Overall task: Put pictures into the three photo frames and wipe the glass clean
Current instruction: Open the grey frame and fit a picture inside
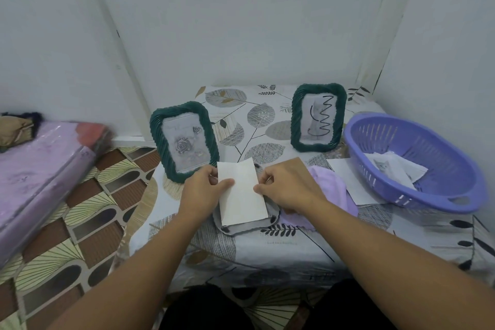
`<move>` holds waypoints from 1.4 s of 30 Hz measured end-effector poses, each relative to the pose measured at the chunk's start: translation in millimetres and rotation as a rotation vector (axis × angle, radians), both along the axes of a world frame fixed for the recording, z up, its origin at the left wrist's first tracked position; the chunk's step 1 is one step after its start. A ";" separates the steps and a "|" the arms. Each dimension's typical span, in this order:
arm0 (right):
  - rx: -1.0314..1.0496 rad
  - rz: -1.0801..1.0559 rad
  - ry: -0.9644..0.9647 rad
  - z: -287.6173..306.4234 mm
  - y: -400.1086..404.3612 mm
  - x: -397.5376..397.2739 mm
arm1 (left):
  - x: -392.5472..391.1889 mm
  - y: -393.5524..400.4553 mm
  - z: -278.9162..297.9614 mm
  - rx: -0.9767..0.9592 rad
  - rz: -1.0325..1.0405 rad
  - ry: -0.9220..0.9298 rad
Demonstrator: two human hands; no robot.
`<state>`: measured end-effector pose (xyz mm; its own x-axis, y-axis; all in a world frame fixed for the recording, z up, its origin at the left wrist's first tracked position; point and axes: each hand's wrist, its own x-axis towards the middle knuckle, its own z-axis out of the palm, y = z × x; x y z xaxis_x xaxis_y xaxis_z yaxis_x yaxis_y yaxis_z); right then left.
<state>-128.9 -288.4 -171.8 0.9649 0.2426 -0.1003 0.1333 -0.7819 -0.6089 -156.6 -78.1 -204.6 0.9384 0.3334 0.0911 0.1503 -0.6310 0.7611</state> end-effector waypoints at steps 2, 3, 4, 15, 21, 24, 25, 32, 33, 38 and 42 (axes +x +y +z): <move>-0.006 -0.004 0.000 -2.1 1.1 0.8 | -0.2 -1.0 -0.6 0.024 0.002 -0.002; -0.012 -0.005 0.002 -2.8 1.8 1.1 | -0.1 -1.2 -1.6 0.034 0.003 -0.004; -0.014 -0.009 0.005 -3.9 2.1 1.7 | 0.0 -1.0 -3.1 0.043 0.002 -0.006; 0.006 0.016 0.005 -15.0 3.6 7.7 | -12.7 6.0 -18.1 0.106 -0.059 -0.135; -0.004 0.065 -0.008 -19.5 1.8 9.5 | -15.0 10.2 -26.1 0.141 -0.065 -0.189; -0.029 0.072 0.003 -21.2 3.2 9.5 | -15.3 9.2 -27.2 0.128 -0.053 -0.172; -0.027 0.071 -0.001 -22.3 3.3 9.9 | -15.4 9.1 -27.4 0.121 -0.050 -0.173; -0.012 0.057 0.001 -27.2 4.8 12.9 | -15.6 7.8 -27.6 0.118 -0.041 -0.174; -0.009 0.056 0.001 -26.5 4.8 12.5 | -15.7 7.6 -27.3 0.113 -0.040 -0.180; -0.004 0.017 -0.097 -20.8 -1.8 11.3 | -19.1 7.1 -25.7 0.027 0.085 -0.287; 0.010 -0.087 -0.178 -13.6 -8.0 15.0 | -19.9 7.7 -25.7 0.044 0.189 -0.291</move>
